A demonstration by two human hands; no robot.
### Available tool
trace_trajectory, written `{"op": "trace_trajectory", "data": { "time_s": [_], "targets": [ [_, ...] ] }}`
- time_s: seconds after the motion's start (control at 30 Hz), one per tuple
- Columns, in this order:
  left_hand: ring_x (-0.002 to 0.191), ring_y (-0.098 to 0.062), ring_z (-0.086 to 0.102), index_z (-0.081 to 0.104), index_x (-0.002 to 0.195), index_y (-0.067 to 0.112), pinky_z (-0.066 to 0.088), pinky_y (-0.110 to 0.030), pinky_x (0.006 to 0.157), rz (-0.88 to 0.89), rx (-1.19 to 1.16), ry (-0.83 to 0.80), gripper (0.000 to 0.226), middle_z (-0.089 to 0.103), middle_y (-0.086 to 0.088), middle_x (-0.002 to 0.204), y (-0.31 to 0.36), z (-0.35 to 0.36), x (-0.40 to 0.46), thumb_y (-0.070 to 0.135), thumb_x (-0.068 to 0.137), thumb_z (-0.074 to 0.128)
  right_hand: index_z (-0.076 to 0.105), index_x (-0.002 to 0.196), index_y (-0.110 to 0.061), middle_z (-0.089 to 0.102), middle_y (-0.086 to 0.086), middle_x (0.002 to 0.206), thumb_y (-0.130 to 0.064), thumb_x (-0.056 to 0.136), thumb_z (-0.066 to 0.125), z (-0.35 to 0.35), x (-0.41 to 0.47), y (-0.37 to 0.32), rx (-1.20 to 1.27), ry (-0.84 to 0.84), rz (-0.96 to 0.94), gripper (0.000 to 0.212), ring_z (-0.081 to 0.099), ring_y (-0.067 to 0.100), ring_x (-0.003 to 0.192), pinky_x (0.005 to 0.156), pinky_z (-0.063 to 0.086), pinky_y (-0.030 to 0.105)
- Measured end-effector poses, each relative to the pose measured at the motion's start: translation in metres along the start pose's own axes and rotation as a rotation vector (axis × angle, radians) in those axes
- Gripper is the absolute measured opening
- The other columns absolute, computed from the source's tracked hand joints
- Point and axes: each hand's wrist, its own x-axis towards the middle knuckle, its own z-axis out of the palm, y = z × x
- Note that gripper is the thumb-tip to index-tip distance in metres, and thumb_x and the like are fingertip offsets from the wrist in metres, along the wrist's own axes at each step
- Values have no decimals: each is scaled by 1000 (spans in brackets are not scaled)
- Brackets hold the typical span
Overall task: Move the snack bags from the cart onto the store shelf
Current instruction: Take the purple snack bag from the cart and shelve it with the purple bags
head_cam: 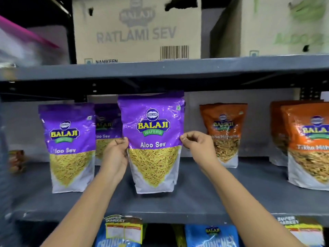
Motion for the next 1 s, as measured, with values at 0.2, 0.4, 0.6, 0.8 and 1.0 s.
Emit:
{"op": "trace_trajectory", "data": {
  "time_s": [0.2, 0.4, 0.6, 0.8, 1.0],
  "targets": [
    [59, -11, 60, 53, 76, 14, 50, -27, 60, -45, 80, 54, 22, 67, -2, 70, -25, -1, 31, 5, 95, 49, 66, 66, -18, 67, 18, 75, -4, 82, 67, 22, 23, 31, -15, -6, 143, 21, 59, 23, 69, 76, 57, 50],
    [95, -23, 68, 64, 113, 5, 55, -41, 91, -13, 75, 4, 36, 72, -12, 111, -13, 4, 46, 33, 90, 61, 69, 83, -13, 70, 17, 89, -15, 87, 66, 28, 33, 27, 155, 16, 142, 5, 61, 18, 77, 76, 54, 38],
    [112, -29, 66, 76, 86, 21, 49, -47, 103, 105, 159, 112, 28, 74, -9, 109, 7, 16, 73, 39, 65, 80, 72, 74, -20, 72, 7, 79, -21, 86, 67, 35, 53, 9, 284, 116, 112, 13, 63, 19, 75, 71, 54, 36],
    [106, -19, 63, 70, 108, 11, 48, -36, 102, 111, 182, 176, 26, 69, -12, 119, 10, 25, 79, 21, 84, 71, 73, 78, -21, 74, 6, 81, -18, 82, 71, 37, 54, 12, 281, 147, 72, 6, 67, 24, 82, 84, 57, 44],
    [108, -20, 65, 70, 104, 14, 49, -45, 104, 125, 171, 207, 25, 71, -6, 111, 10, 21, 84, 25, 81, 73, 74, 87, -15, 73, 11, 89, -13, 81, 72, 36, 64, 13, 243, 116, 39, 7, 68, 26, 88, 89, 57, 49]
  ]
}}
